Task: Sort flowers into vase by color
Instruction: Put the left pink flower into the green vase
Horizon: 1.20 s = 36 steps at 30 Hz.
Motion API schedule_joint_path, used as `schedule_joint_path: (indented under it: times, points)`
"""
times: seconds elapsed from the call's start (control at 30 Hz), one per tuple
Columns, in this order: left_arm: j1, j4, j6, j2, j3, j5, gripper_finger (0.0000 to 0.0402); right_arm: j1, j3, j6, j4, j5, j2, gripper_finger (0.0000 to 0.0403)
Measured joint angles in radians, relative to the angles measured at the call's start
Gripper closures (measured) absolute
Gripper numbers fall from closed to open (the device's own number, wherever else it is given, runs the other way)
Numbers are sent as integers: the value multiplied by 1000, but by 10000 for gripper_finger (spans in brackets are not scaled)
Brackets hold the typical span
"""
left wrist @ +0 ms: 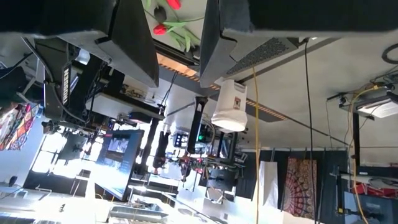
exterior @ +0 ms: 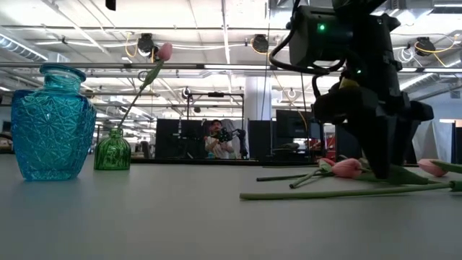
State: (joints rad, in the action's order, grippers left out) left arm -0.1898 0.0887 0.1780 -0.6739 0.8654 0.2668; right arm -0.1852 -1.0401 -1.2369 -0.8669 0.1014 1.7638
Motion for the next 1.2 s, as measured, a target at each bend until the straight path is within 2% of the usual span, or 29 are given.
schedule_joint_path:
  times: [0.43, 0.93, 1.2]
  points:
    - [0, 0, 1, 0, 0, -1, 278, 0, 0, 0, -6, 0, 0, 395]
    - [0, 5, 1, 0, 0, -2, 278, 0, 0, 0, -6, -1, -4, 401]
    - [0, 8, 1, 0, 0, -2, 278, 1, 0, -1, -15, 1, -52, 402]
